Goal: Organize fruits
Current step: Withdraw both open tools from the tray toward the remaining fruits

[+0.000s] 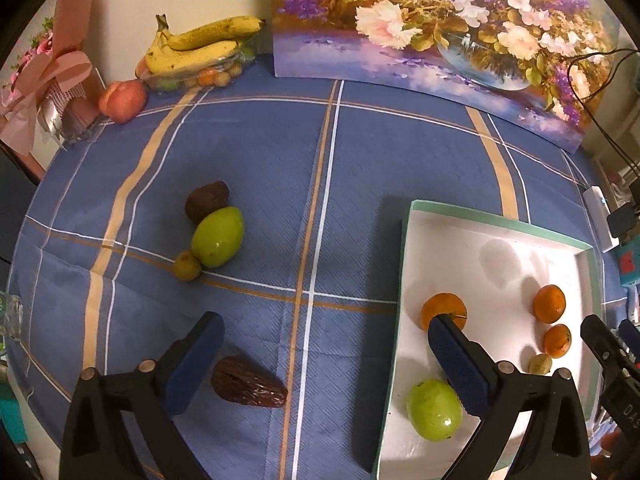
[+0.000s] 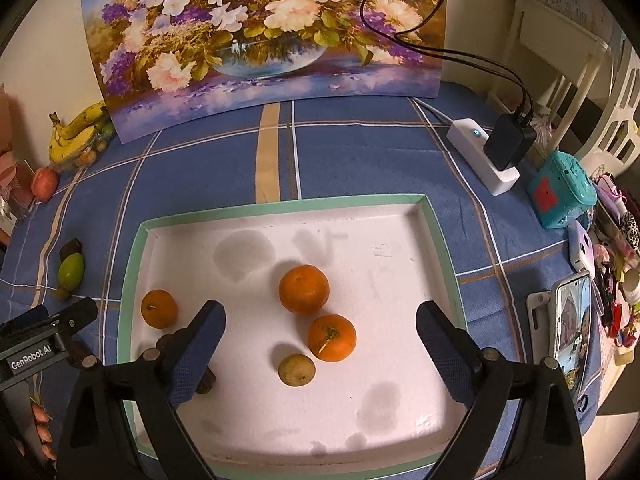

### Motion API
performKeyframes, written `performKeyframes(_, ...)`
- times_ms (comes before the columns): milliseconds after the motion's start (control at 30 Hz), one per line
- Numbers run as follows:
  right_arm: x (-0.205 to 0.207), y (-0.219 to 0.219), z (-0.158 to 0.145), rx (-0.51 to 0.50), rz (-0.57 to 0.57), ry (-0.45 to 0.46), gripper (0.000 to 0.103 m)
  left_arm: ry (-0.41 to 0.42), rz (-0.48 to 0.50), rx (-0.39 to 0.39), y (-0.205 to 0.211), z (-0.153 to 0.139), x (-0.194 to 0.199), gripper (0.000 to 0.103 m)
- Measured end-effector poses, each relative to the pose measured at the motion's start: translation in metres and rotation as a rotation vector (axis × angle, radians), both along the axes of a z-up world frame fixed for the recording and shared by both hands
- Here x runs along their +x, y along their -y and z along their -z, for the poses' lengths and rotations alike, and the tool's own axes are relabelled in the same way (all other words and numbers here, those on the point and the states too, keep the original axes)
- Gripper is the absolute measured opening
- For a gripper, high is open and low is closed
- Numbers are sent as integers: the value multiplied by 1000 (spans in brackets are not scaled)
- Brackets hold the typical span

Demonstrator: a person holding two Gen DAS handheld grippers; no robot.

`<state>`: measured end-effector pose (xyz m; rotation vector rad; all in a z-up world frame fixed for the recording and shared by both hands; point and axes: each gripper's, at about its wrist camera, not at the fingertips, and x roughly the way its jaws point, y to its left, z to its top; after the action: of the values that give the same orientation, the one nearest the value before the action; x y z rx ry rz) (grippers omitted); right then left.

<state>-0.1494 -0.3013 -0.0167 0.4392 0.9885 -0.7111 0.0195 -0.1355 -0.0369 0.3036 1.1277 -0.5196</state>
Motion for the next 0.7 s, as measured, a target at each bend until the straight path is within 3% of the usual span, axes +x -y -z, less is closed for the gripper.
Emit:
performKeyframes(433, 6, -8, -5, -47, -17, 10, 96, 87, -38, 29, -9, -12, 8, 103)
performKeyframes(700, 16, -17, 0, -23, -55, -17, 96, 67, -99, 14, -27, -16, 20, 103)
